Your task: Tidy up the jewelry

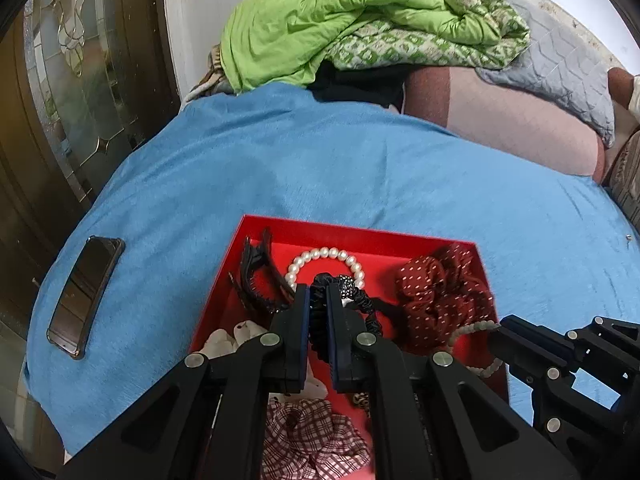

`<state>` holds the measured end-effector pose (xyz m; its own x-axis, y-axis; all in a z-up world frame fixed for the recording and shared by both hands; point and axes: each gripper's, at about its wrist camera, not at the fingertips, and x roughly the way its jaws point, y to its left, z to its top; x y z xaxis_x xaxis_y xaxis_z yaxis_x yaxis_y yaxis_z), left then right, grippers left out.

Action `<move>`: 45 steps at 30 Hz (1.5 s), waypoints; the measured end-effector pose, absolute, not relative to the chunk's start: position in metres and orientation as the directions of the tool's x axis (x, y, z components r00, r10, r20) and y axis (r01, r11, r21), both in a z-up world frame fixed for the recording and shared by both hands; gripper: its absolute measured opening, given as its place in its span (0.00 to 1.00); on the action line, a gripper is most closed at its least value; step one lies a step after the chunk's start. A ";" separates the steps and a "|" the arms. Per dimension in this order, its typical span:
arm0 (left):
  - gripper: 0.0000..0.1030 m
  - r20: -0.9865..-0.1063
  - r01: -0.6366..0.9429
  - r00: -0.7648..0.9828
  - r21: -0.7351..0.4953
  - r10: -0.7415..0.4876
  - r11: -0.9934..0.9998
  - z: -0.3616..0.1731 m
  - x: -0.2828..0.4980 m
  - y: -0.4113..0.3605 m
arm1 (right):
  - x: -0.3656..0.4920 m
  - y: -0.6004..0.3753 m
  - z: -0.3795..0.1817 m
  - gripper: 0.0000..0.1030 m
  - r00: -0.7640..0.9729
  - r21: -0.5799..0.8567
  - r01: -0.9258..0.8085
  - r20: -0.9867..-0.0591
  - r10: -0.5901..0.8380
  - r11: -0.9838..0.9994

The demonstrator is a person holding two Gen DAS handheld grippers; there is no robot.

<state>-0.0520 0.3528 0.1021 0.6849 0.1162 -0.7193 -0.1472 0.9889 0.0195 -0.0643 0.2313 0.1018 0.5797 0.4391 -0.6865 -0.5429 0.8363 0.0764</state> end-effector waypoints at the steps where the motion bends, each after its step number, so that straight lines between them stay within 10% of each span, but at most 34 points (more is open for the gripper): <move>1: 0.07 -0.721 -0.145 0.683 0.024 0.118 0.989 0.100 -0.051 0.353 | -0.063 0.232 0.099 0.07 0.575 0.077 -0.542 -0.691 0.437 0.837; 16: 0.08 -0.737 -0.152 0.667 0.014 0.113 0.988 0.082 -0.047 0.361 | -0.050 0.239 0.065 0.08 0.536 0.109 -0.509 -0.737 0.413 0.854; 21: 0.39 -0.712 -0.151 0.693 0.005 0.110 0.989 0.092 -0.050 0.361 | -0.050 0.241 0.062 0.08 0.532 0.114 -0.510 -0.737 0.417 0.852; 26: 0.43 -0.685 -0.147 0.719 0.016 0.118 0.989 0.108 -0.058 0.356 | -0.052 0.244 0.063 0.09 0.529 0.116 -0.519 -0.735 0.425 0.847; 31: 0.50 -0.655 -0.158 0.743 0.027 0.137 0.987 0.126 -0.071 0.353 | -0.057 0.239 0.073 0.41 0.549 0.128 -0.514 -0.710 0.441 0.848; 37: 0.55 -0.605 -0.194 0.773 0.059 0.190 0.979 0.148 -0.098 0.346 | -0.074 0.228 0.094 0.41 0.584 0.126 -0.510 -0.676 0.450 0.851; 45: 0.86 -0.474 -0.272 0.835 0.085 0.279 0.959 0.169 -0.161 0.319 | -0.129 0.198 0.115 0.60 0.689 0.090 -0.449 -0.599 0.408 0.889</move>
<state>-0.1610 0.3192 0.1690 0.8351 0.2788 -0.4743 -0.2719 0.9586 0.0846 -0.1287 0.1976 0.1146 0.6887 0.4084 -0.5991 -0.4492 0.8889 0.0896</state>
